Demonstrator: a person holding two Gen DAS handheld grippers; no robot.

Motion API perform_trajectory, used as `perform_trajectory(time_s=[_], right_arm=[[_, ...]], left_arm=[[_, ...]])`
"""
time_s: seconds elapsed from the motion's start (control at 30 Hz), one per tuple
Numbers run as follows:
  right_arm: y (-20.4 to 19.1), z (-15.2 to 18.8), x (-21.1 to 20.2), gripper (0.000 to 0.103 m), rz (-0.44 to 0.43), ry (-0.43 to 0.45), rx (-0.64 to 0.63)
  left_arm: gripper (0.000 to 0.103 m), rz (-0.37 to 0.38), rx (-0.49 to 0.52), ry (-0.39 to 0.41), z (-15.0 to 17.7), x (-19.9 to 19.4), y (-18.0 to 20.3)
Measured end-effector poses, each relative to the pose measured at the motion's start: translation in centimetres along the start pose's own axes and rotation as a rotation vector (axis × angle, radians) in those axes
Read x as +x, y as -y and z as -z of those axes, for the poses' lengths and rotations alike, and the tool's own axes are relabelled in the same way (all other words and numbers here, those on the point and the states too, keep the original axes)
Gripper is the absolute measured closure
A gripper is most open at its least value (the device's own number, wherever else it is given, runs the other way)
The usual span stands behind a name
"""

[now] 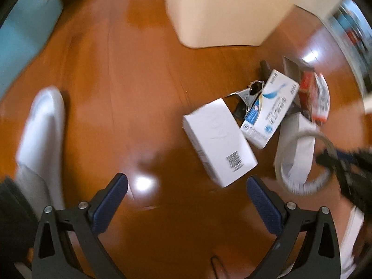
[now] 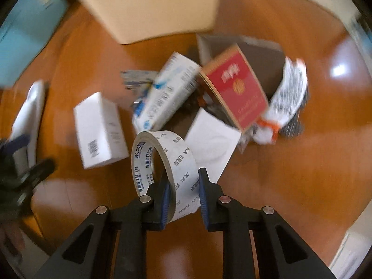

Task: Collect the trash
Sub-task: 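Grasp the white box with the left tool while the right tool carries the tape roll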

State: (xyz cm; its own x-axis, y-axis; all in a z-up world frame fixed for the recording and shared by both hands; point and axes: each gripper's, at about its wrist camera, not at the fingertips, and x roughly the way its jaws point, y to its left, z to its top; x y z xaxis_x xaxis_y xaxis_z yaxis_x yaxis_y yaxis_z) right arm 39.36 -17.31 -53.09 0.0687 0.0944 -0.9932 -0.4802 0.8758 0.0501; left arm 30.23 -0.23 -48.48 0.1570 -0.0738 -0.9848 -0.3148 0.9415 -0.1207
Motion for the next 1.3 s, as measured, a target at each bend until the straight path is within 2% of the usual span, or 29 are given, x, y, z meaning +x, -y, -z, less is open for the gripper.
perform_trajectory(time_s=[0.07,0.13,0.23,0.33,0.37,0.4,0.43,0.47,0.6,0.7,0.8,0.93,1.0,1.07,1.13,1.17,1.2,1.23,1.27,1.3], right_arm=[[-0.3,-0.1,-1.7,0.081,-0.018,0.014,-0.079],[0.0,0.7,-3.6,0.081,-0.044,0.037,-0.096],[1.4,1.4,-6.1,0.080,-0.075,0.100,-0.061],[3.0,1.1,-7.2,0.080,-0.092,0.151,-0.004],[3.6,0.9,-7.5,0.080,-0.097,0.165,0.016],[3.8,0.8,-7.8,0.080,-0.103,0.175,0.028],[4.1,0.7,-8.1,0.080,-0.106,0.188,0.037],[4.3,0.6,-8.3,0.080,-0.108,0.198,0.043],[4.6,0.3,-9.5,0.080,-0.114,0.215,0.051],[4.7,0.4,-9.6,0.080,-0.107,0.216,0.050],[4.6,0.1,-10.2,0.080,-0.093,0.218,0.047],[3.9,-1.0,-12.8,0.080,-0.076,0.253,0.032],[3.5,-1.9,-15.0,0.080,-0.072,0.288,0.037],[3.3,-2.6,-17.3,0.080,-0.071,0.324,0.042],[3.0,-3.4,-20.0,0.080,-0.063,0.367,0.048],[2.9,-3.7,-21.3,0.080,-0.063,0.388,0.055],[2.8,-4.0,-22.1,0.080,-0.062,0.402,0.059],[2.7,-4.2,-23.1,0.080,-0.062,0.418,0.065],[2.6,-4.4,-23.8,0.080,-0.062,0.430,0.072],[2.5,-4.6,-24.3,0.080,-0.064,0.436,0.080]], left_arm=[[0.000,0.060,-0.120,-0.020,-0.9,0.8,0.3],[0.000,0.062,-0.222,-0.024,-1.8,1.6,0.6],[0.000,0.011,-0.370,-0.079,-2.8,4.1,1.3],[0.000,-0.076,-0.395,-0.105,-3.6,6.4,2.4],[0.008,-0.106,-0.385,-0.116,-3.8,7.4,2.8],[0.028,-0.119,-0.373,-0.135,-3.9,8.3,3.0],[0.043,-0.120,-0.364,-0.167,-4.0,9.5,3.2],[0.052,-0.106,-0.354,-0.190,-4.0,10.3,3.3],[0.052,-0.051,-0.298,-0.126,-4.5,9.6,3.8],[0.052,-0.044,-0.218,-0.031,-5.0,6.4,4.0],[0.052,-0.017,-0.114,0.142,-5.6,-0.2,4.4],[0.052,0.051,-0.006,0.414,-8.3,-11.8,5.3],[0.052,0.103,0.005,0.498,-10.0,-15.7,6.0],[0.052,0.142,0.020,0.564,-14.1,-19.2,6.1],[0.052,0.178,0.061,0.553,-17.9,-19.8,6.6],[0.052,0.171,0.100,0.557,-20.6,-19.7,7.1],[0.052,0.174,0.126,0.556,-22.0,-19.4,7.4],[0.051,0.186,0.165,0.531,-24.3,-18.5,7.6],[0.042,0.180,0.184,0.493,-25.2,-17.4,7.9],[0.024,0.160,0.190,0.432,-26.6,-16.2,7.9]])
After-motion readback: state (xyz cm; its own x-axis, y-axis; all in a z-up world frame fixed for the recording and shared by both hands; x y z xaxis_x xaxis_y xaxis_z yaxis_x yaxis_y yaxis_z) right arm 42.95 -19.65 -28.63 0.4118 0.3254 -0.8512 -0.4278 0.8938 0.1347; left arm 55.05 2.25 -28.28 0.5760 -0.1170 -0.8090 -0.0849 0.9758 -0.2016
